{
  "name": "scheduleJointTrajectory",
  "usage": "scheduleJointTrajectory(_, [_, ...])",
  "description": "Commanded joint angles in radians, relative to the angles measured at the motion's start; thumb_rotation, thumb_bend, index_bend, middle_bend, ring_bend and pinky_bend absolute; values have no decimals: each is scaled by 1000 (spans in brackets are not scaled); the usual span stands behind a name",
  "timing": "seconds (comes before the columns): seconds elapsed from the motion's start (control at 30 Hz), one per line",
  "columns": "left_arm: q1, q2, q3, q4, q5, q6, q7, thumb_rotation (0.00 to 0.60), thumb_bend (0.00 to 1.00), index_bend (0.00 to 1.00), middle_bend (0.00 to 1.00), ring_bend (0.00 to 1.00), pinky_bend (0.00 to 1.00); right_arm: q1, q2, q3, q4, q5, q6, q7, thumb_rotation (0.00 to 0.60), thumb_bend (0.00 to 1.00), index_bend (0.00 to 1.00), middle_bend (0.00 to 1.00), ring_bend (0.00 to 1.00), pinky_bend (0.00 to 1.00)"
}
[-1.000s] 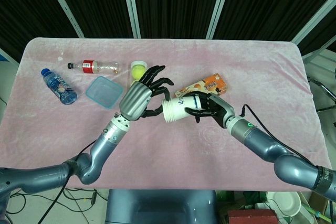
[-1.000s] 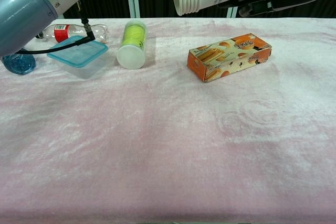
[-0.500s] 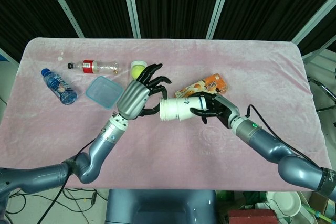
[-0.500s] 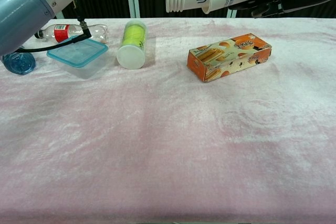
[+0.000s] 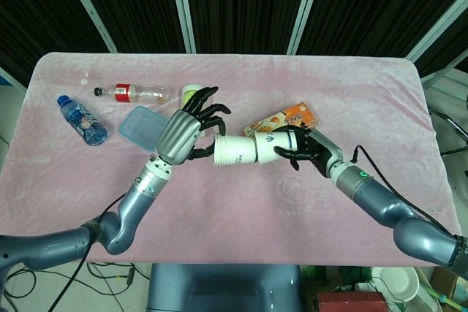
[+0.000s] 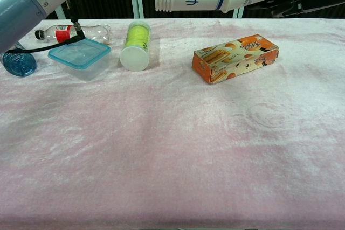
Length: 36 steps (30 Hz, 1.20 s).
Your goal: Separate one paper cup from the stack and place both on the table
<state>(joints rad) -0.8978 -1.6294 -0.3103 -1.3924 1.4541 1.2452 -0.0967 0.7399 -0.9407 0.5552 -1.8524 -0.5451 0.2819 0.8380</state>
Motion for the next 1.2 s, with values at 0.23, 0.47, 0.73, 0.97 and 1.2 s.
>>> scheduleJointTrajectory(0.23, [36,70,34,-20,-15,-30,15,600,636,676,309,0,84,-64,6,-12,43,-102,55,-68,600,760,932,801,870,765])
scheduleJointTrajectory(0.47, [56,207,59,-132,-93,-134,169,600,636,662,298,0,82,-95,11,-67,36,-211,147,-179,600,719,933,788,863,765])
scheduleJointTrajectory(0.73, [69,372,76,-313,-251,-249,349,600,636,658,289,0,70,-95,-28,-177,24,-305,358,-412,600,721,933,788,863,765])
scheduleJointTrajectory(0.97, [91,498,88,-464,-441,-291,429,600,633,650,281,0,42,-92,-128,-290,8,-369,636,-753,600,721,933,788,860,765])
scheduleJointTrajectory(1.2, [142,508,140,-435,-506,-272,414,600,626,637,275,0,28,-117,-269,-399,7,-497,864,-1076,600,719,933,768,844,758])
